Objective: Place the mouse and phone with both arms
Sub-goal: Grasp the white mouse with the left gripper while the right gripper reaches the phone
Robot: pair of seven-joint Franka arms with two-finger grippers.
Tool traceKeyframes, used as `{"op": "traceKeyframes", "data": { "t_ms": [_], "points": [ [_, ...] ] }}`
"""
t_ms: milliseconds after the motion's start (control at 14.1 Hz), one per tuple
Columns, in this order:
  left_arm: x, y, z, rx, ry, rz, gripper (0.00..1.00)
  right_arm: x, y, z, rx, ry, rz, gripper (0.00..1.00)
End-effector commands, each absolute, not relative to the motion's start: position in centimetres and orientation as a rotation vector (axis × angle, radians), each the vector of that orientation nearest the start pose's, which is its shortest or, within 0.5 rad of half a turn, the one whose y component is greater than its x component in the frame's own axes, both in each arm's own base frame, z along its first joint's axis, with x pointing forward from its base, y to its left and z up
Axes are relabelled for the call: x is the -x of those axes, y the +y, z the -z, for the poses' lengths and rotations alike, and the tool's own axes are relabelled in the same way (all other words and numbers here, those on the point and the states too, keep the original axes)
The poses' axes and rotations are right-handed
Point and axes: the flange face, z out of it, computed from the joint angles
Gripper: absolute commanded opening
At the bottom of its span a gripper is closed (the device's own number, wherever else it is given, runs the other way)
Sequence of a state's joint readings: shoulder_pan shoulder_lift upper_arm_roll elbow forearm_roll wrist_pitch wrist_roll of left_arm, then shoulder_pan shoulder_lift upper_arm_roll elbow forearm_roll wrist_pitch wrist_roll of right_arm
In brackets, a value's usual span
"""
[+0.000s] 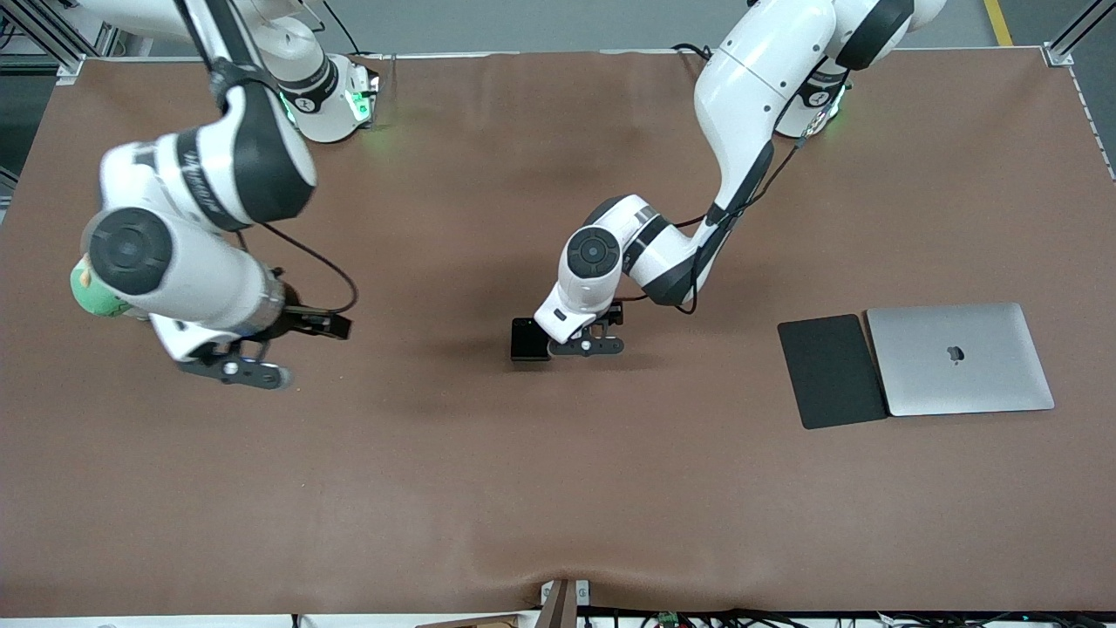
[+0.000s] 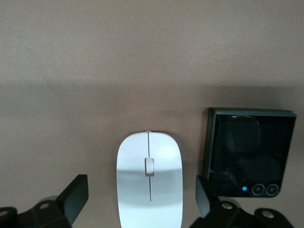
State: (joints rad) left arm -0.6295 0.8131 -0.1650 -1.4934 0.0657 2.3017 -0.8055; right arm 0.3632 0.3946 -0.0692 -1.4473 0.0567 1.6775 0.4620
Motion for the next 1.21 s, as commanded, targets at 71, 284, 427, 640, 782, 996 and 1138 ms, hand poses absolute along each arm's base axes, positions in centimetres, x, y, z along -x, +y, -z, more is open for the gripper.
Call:
{"op": "traceKeyframes", "data": {
  "t_ms": [71, 284, 427, 640, 782, 996, 1138],
  "points": [
    [-51.7, -50.1, -18.4, 3.184, -0.048, -0.034, 1.00, -62.6, 21.6, -45.2, 3.108, 0.068, -0.284, 1.00],
    [-51.6, -50.0, -18.0, 3.181, -0.058, -0.041, 1.00, -62.2, 22.9, -45.3, 3.091, -0.175, -0.260, 1.00],
    [-51.6, -50.0, -17.8, 3.179, -0.071, -0.045, 1.00, -61.8, 24.1, -45.4, 3.091, -0.213, -0.250, 1.00],
    [-51.4, -50.1, -17.4, 3.175, -0.066, -0.052, 0.94, -61.7, 24.4, -45.2, 3.091, -0.219, -0.248, 1.00],
    [-51.1, -50.3, -17.3, 3.174, -0.057, -0.053, 0.88, -61.7, 24.3, -45.2, 3.086, -0.215, -0.214, 1.00],
    [-51.1, -50.3, -17.2, 3.173, -0.056, -0.056, 0.76, -61.5, 24.4, -44.9, 3.085, -0.218, -0.212, 1.00],
    [-51.2, -50.4, -17.2, 3.177, -0.050, -0.048, 0.66, -61.4, 24.7, -44.9, 3.082, -0.227, -0.211, 1.00]
  ]
}}
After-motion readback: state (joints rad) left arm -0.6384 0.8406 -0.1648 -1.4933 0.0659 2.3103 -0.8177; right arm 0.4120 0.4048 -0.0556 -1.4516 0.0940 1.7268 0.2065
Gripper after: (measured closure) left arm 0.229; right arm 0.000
